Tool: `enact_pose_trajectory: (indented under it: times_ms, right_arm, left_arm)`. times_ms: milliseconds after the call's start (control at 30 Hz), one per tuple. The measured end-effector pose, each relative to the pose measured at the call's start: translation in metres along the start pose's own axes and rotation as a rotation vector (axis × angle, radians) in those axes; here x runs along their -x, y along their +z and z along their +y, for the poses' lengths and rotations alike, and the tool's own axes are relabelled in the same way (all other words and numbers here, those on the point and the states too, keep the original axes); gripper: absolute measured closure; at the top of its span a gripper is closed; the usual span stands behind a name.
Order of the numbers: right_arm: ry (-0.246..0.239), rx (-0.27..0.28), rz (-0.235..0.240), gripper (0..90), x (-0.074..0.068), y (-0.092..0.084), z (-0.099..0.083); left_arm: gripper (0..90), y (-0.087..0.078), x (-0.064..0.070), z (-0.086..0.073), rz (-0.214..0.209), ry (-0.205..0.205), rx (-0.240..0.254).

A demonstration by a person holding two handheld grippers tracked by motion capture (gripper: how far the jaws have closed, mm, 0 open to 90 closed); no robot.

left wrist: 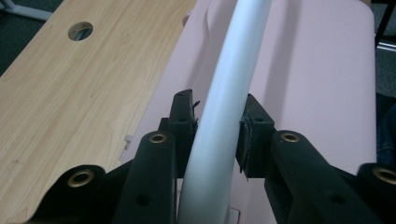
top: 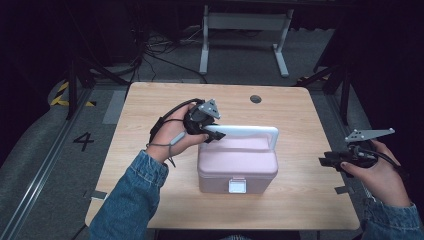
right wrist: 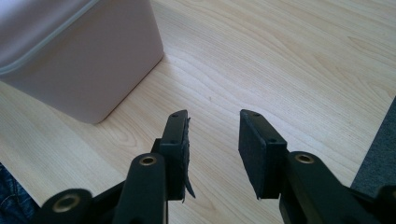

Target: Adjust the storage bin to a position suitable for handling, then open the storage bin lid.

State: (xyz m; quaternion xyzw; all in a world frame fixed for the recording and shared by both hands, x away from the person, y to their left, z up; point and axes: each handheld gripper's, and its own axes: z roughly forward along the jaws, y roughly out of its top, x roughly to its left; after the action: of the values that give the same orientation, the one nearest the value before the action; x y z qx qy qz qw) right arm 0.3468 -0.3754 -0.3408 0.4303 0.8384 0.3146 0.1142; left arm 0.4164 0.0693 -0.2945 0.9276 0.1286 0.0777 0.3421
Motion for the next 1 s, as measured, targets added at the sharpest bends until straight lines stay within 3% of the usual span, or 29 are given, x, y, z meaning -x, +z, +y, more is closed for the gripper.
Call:
enact_pose_trajectory:
  times_ms: [500, 633, 800, 1000]
  right_arm:
    - [-0.005, -0.012, 0.011, 63.9, -0.003, 0.004, -0.001]
    - [-0.018, 0.011, 0.021, 65.1, -0.007, 0.002, 0.0]
    - [-0.034, 0.043, 0.05, 66.4, -0.012, 0.0, 0.002]
    - [-0.104, 0.077, 0.132, 69.2, -0.026, 0.006, 0.01]
  left_arm:
    - [72.1, -0.018, -0.007, 0.008, -0.016, -0.006, 0.042]
    - [71.9, -0.019, -0.012, 0.01, -0.026, -0.015, 0.049]
    - [71.4, -0.021, -0.015, 0.012, -0.03, -0.029, 0.053]
    - [71.0, -0.021, -0.022, 0.013, -0.044, -0.057, 0.062]
